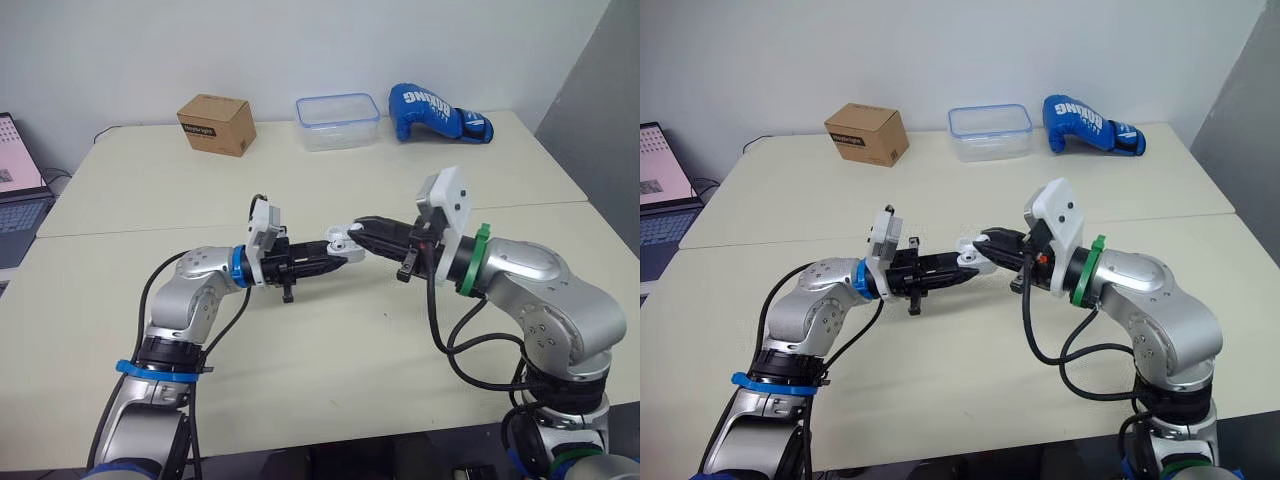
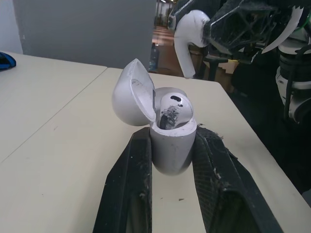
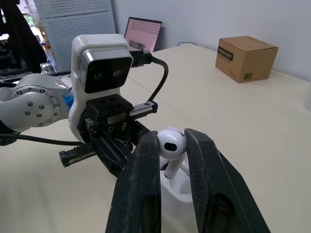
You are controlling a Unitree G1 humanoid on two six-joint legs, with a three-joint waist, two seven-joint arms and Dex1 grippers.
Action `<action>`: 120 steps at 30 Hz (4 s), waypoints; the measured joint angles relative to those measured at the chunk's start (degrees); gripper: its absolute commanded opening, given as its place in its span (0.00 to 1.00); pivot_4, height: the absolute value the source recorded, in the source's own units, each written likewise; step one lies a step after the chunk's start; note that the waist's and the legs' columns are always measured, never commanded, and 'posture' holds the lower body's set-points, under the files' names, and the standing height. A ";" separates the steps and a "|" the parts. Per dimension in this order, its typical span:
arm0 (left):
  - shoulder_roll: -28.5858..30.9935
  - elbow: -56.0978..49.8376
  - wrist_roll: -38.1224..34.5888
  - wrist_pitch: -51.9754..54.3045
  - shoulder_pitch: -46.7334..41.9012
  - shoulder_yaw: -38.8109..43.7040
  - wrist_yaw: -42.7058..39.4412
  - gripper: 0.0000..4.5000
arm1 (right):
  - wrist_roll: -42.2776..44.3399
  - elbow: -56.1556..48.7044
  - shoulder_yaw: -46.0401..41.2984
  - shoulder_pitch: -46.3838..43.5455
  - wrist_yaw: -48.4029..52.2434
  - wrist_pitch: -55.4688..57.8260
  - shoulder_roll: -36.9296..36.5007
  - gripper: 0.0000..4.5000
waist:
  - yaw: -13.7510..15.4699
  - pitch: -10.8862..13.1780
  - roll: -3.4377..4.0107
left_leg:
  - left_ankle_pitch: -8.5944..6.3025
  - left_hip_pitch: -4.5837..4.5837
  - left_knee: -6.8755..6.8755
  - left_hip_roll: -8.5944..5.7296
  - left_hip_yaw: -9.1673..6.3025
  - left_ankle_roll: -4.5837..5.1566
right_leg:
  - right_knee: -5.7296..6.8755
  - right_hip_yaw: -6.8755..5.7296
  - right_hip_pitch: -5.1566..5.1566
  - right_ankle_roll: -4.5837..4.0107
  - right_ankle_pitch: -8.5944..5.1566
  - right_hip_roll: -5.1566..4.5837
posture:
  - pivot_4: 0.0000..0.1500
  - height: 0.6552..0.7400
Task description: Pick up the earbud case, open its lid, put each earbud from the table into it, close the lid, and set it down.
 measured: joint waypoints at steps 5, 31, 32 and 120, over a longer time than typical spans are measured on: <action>0.01 -0.07 -0.02 0.05 0.02 0.01 -0.01 0.17 | 0.98 0.96 0.66 0.56 -1.49 -1.62 -0.90 0.09 | 0.00 0.00 0.00 | 0.00 0.00 0.00 0.00 0.00 0.00 | 0.00 0.00 0.00 0.00 0.00 0.00 | 1.00 0.89; 0.13 -1.42 -0.54 1.74 0.50 0.24 1.77 0.17 | -1.03 2.55 8.72 -0.14 -5.74 -8.92 -8.03 0.25 | 0.00 0.00 0.00 | 0.00 0.00 0.00 0.00 0.01 0.00 | -0.02 0.00 0.00 0.00 0.00 0.00 | 1.00 0.89; 0.09 -1.64 -1.07 1.73 0.49 0.33 1.78 0.17 | -1.24 2.66 9.27 -0.10 -5.75 -8.99 -8.45 0.31 | 0.00 0.00 0.00 | 0.00 -0.01 0.00 0.00 0.00 0.00 | -0.03 0.00 0.00 0.00 0.00 0.00 | 1.00 0.89; 4.10 0.60 -2.63 28.09 -4.74 1.14 13.74 0.17 | -5.11 32.76 10.20 -13.19 27.64 -28.94 -19.83 0.01 | -0.07 0.02 0.01 | 0.00 -0.05 -0.02 0.00 0.02 0.00 | -0.05 -0.03 -0.02 0.00 0.00 0.00 | 1.00 0.89</action>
